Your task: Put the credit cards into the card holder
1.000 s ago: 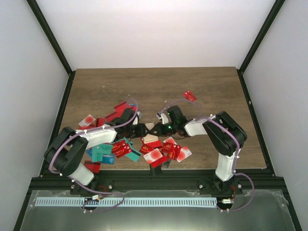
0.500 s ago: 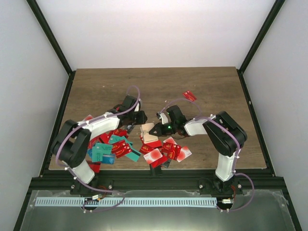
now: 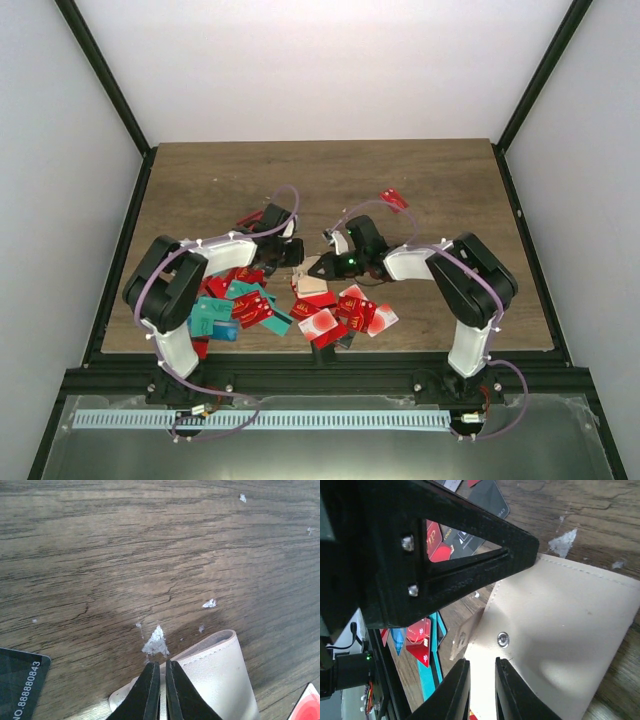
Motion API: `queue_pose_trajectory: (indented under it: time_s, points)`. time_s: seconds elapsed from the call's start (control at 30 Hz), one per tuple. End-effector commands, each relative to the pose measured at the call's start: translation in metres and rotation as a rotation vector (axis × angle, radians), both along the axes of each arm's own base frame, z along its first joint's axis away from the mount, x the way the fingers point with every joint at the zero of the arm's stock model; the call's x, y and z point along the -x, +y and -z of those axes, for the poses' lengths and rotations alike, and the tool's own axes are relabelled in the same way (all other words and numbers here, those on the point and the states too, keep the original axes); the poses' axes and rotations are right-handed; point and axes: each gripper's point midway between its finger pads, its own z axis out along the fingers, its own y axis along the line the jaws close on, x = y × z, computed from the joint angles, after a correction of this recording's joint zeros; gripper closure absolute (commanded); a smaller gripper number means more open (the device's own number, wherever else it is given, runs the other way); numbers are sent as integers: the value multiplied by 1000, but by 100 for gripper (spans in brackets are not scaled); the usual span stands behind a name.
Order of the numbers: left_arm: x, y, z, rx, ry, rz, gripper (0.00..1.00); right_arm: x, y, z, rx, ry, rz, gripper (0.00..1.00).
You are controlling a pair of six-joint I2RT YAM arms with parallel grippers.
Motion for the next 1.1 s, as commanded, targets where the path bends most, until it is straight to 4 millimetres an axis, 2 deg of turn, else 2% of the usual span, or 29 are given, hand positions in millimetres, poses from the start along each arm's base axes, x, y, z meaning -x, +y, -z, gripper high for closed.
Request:
queue_pose_trajectory:
  time_s: [0.0,0.33,0.77,1.07]
  points:
    - [6,2,10,-4,21,11,93,-3,14,-30,-48,-59,-38,83]
    - [9,4,11,0,24,4,93,-4,27,-26,-36,-47,-51,80]
    - [10,2,12,10,27,4,94,2,26,-11,7,-22,-49,80]
    - [11,3,13,9,31,3,94,5,29,-8,6,-8,-52,81]
